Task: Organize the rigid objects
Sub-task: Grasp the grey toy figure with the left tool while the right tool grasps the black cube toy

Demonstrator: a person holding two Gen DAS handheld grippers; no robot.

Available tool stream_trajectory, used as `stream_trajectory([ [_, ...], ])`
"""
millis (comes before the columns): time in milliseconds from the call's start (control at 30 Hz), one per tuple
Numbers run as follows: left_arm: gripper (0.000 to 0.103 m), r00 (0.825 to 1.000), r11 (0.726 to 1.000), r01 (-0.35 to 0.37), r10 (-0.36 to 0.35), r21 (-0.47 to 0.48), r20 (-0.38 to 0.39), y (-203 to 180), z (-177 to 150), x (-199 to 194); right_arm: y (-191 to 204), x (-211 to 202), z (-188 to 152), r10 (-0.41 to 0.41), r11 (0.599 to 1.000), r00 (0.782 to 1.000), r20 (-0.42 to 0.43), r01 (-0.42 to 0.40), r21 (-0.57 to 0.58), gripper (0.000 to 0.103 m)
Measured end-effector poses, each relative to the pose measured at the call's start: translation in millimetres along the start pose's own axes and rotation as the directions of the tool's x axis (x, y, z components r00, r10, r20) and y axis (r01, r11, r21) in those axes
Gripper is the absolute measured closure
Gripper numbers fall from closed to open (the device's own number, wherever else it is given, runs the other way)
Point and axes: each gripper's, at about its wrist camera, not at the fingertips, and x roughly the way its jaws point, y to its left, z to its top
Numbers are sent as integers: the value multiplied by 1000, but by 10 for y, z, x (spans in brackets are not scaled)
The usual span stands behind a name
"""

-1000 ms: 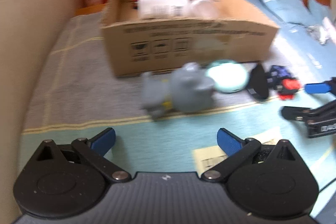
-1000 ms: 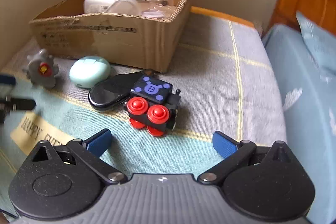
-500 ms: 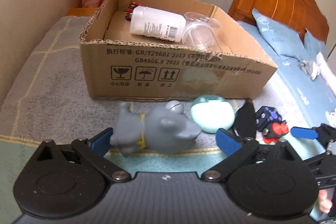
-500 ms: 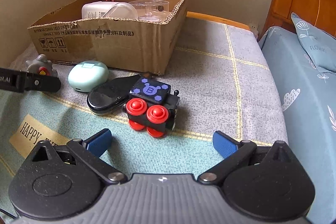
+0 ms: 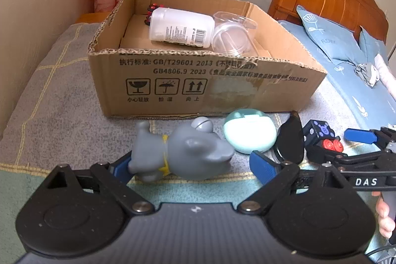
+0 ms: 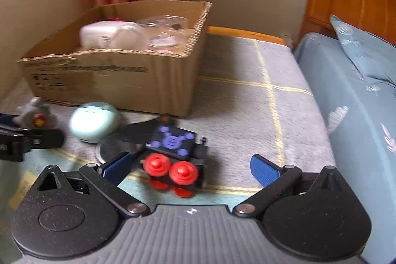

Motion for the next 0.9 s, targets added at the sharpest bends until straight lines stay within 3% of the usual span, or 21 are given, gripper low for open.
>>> stream_trajectory([
  [100, 9, 1000, 1000, 2, -2, -2, 2, 6, 5, -1, -97, 7, -66, -52, 999, 999, -17, 52, 14, 0],
  [300, 10, 1000, 1000, 4, -4, -7, 7, 14, 15, -1, -127, 19, -97, -14, 1000, 1000, 5, 14, -11, 0],
  [567, 22, 1000, 1000, -18, 18, -15, 6, 62, 44, 17, 7, 39, -1, 76, 990, 997, 28, -72, -117, 24],
  [833, 26, 1000, 1000, -14, 14, 2, -1, 82, 62, 11, 52, -8, 26, 109, 980, 994, 15, -105, -168, 44],
  [900, 27, 1000, 1000, -9, 9, 9, -5, 86, 69, 3, 47, -9, 33, 111, 979, 994, 8, -108, -173, 44],
])
